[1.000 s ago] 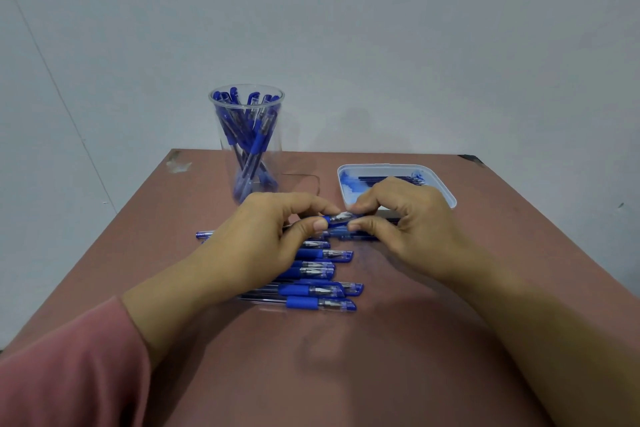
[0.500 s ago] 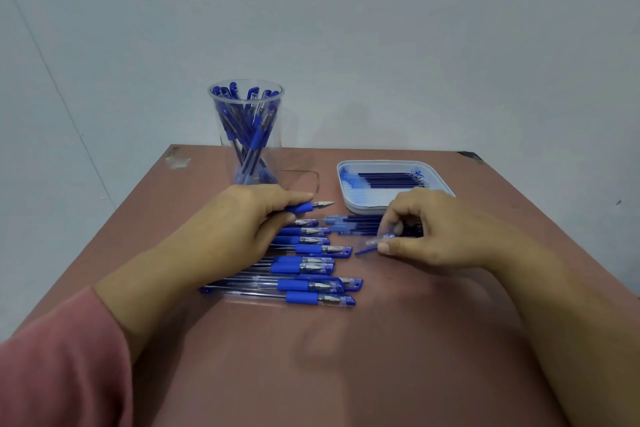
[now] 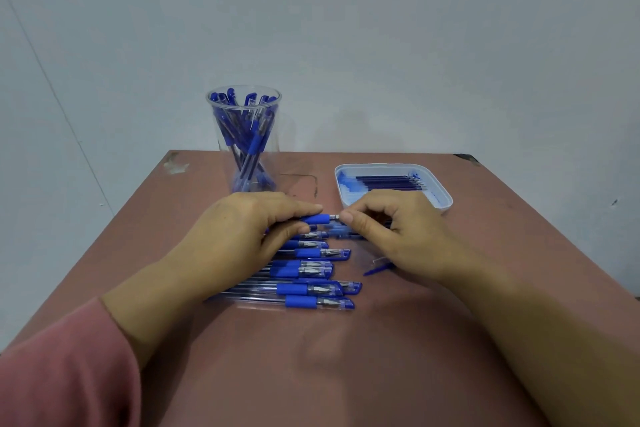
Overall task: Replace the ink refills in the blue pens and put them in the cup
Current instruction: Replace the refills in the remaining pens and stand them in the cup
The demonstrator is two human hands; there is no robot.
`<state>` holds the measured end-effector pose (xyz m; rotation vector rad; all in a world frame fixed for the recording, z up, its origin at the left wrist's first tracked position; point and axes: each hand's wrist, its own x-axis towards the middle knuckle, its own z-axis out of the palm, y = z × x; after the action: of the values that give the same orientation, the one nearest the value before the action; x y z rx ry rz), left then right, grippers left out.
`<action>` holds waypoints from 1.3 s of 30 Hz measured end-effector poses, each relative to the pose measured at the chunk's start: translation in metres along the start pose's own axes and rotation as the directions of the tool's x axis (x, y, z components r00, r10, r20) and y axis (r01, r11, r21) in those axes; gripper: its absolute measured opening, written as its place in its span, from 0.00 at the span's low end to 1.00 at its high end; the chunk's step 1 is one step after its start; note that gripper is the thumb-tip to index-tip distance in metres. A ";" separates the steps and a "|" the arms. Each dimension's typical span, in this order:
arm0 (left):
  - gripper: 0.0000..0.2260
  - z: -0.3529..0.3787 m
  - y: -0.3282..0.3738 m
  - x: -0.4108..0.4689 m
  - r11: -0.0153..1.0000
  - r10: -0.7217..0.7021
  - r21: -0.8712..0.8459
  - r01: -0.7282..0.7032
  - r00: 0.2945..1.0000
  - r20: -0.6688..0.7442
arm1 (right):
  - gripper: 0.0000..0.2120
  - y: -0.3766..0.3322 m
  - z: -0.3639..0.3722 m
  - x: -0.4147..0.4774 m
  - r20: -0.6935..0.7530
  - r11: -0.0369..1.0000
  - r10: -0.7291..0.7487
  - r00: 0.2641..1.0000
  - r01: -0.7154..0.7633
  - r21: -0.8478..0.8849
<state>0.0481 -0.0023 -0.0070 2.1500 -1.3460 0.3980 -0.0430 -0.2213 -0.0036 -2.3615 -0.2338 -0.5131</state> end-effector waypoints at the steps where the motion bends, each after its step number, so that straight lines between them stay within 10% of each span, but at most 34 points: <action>1: 0.16 0.000 0.000 0.000 1.000 0.007 0.000 -0.007 1.000 -0.003 | 0.12 0.000 0.002 0.001 -0.007 1.000 -0.001 1.000 0.001 0.000; 24: 0.12 -0.003 0.001 0.001 0.995 -0.080 -0.066 0.078 0.996 -0.028 | 0.06 -0.006 0.008 0.002 -0.079 0.996 -0.093 0.993 0.093 -0.003; 28: 0.12 -0.002 0.002 0.000 0.997 -0.063 -0.044 0.062 0.997 -0.038 | 0.23 -0.005 0.012 0.004 -0.093 0.992 -0.085 0.992 0.076 -0.098; 32: 0.12 -0.003 0.002 0.001 0.998 -0.060 -0.030 0.058 0.997 -0.040 | 0.04 -0.005 0.013 0.005 -0.104 0.998 -0.066 0.992 0.063 -0.032; 39: 0.12 -0.004 0.001 0.001 0.999 -0.053 -0.003 0.053 0.998 -0.039 | 0.06 -0.004 0.009 0.003 -0.062 1.000 -0.020 0.998 0.021 0.015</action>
<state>0.0484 -0.0012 -0.0033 2.1603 -1.2643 0.4159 -0.0391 -0.2125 -0.0061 -2.3262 -0.2327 -0.5913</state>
